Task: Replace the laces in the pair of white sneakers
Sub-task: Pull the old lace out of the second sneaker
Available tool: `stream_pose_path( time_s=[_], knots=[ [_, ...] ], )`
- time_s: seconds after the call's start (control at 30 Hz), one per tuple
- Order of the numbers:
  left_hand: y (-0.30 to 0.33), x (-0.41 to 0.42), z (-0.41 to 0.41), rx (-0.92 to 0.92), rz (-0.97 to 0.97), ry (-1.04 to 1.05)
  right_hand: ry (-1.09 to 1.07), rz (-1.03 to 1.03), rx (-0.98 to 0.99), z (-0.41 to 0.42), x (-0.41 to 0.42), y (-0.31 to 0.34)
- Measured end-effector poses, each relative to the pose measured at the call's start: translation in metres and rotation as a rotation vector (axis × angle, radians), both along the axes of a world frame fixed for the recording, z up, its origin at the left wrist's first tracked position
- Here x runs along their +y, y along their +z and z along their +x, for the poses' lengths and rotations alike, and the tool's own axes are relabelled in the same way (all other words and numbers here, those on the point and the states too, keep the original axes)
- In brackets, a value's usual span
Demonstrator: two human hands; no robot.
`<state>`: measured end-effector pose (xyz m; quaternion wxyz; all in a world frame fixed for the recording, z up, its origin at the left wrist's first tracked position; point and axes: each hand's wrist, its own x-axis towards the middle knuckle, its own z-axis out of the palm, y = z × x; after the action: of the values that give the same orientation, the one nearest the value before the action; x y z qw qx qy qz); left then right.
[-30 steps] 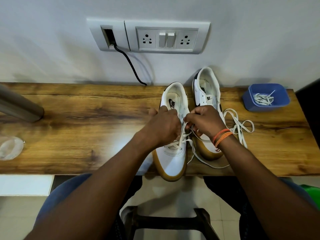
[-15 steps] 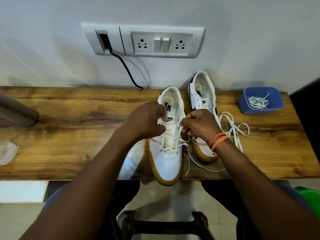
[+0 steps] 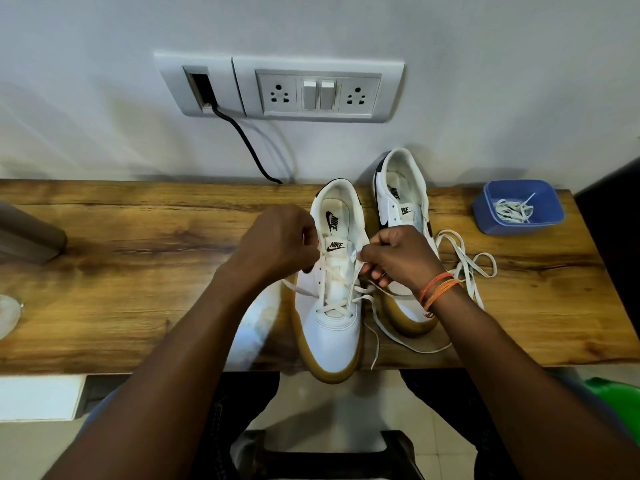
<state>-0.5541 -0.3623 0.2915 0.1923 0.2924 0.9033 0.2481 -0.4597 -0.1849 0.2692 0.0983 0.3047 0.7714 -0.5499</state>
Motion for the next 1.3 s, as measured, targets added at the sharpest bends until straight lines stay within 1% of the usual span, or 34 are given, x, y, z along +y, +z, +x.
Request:
stream_pose_path(
  time_s=[0.07,0.17,0.23,0.33,0.4,0.5,0.57,0.6,0.7,0.77,0.83,0.87,0.93,0.97,1.0,1.07,1.17,1.23,1.3],
  knots=[
    [-0.005,0.0,0.004,0.039,0.041,-0.031,-0.002,0.009,0.004,0.0,0.0,0.0],
    [-0.009,0.01,0.017,0.065,0.118,-0.177,0.007,0.013,0.006,-0.001,0.0,0.0],
    [-0.01,0.018,0.028,-0.007,0.073,-0.25,0.014,0.019,0.002,-0.002,0.001,0.0],
    [-0.014,0.025,0.038,-0.11,-0.044,-0.287,0.016,0.027,0.001,-0.003,0.001,-0.002],
    [-0.014,0.025,0.036,-0.192,-0.038,-0.255,0.021,0.021,0.0,-0.003,0.002,-0.002],
    [-0.003,0.015,0.021,-0.405,0.051,-0.124,0.021,-0.004,-0.003,-0.001,0.003,0.0],
    [0.003,0.006,0.009,-0.468,0.109,-0.021,0.017,-0.014,-0.004,-0.001,0.004,0.0],
    [0.004,0.001,0.003,-0.443,0.135,0.045,0.016,-0.016,-0.005,-0.001,0.004,0.0],
    [0.001,-0.006,-0.009,-0.147,0.124,0.208,0.02,-0.017,-0.003,-0.001,0.003,0.0],
    [-0.001,-0.003,-0.006,-0.073,0.136,0.177,0.013,-0.008,-0.001,0.0,0.003,-0.001],
    [-0.003,0.004,0.004,-0.024,0.169,0.021,0.012,-0.004,-0.001,-0.001,0.003,-0.002],
    [-0.007,0.008,0.009,-0.029,0.185,-0.058,0.012,-0.003,0.0,-0.001,0.003,-0.003],
    [-0.012,0.016,0.022,-0.17,0.167,-0.149,0.014,0.006,0.004,-0.001,0.002,-0.003],
    [-0.016,0.019,0.027,-0.221,0.117,-0.182,0.015,0.015,0.006,-0.001,0.003,-0.003],
    [-0.02,0.023,0.03,-0.235,0.072,-0.208,0.014,0.023,0.007,-0.002,0.003,-0.003],
    [-0.026,0.025,0.032,-0.238,0.043,-0.215,0.016,0.028,0.007,-0.002,0.002,-0.003],
    [-0.024,0.022,0.028,-0.335,0.076,-0.17,0.017,0.022,0.006,-0.002,0.003,-0.003],
    [-0.017,0.018,0.024,-0.307,0.079,-0.141,0.018,0.005,0.002,-0.002,0.004,-0.003],
    [-0.01,0.016,0.018,-0.194,0.099,-0.081,0.016,-0.015,-0.002,-0.002,0.004,-0.003]
  ],
)
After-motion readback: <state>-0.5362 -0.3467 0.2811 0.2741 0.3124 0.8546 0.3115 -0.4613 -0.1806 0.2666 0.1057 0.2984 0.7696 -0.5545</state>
